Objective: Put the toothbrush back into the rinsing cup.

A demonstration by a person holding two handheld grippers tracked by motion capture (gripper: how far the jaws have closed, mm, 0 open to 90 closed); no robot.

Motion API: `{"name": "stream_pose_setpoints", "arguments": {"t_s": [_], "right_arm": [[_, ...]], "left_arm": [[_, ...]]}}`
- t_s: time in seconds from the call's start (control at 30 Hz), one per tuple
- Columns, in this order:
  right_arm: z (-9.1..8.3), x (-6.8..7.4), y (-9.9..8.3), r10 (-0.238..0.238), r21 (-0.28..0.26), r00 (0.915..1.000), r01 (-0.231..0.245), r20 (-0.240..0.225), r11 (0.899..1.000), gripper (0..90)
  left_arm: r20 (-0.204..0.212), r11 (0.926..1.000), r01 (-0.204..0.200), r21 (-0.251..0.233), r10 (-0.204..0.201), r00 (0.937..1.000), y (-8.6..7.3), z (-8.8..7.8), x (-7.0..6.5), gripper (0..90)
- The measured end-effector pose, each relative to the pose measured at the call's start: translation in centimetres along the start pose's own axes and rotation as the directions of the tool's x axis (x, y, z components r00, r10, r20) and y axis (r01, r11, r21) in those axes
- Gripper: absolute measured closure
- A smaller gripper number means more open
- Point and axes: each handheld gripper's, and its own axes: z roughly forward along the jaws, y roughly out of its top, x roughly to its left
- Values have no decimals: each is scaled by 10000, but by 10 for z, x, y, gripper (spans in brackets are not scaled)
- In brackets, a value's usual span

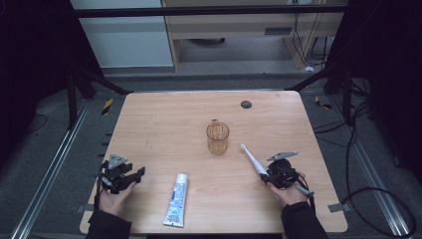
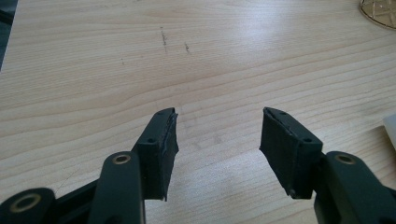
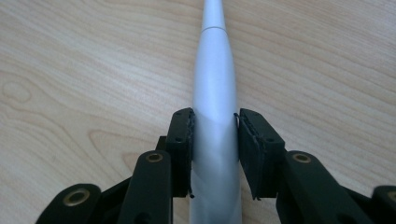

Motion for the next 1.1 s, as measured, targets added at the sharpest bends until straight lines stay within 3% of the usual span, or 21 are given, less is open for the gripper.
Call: {"name": "stream_pose_setpoints", "arguments": {"t_s": [0.4,0.57,0.67,0.97,1.1], "right_arm": [[1,3,-8,-220,-5,9997,220,99,9998,655],[-1,3,-10,-353,-330,9992,360,202,9988,524],[-5,1,-10,-359,-576,9991,371,225,9977,493],[-26,-7,7,-296,-1166,9996,299,45,9927,493],[-33,-8,18,-345,-1151,9993,325,-149,9928,514]], "left_arm": [[6,10000,8,15,-8,10000,0,0,0,447],[19,10000,30,5,-30,10000,0,0,0,445],[23,10000,25,31,-25,10000,-1,0,1,443],[28,10000,37,82,-37,10000,-1,1,1,438],[57,9999,57,116,-58,10000,-1,2,2,434]]}}
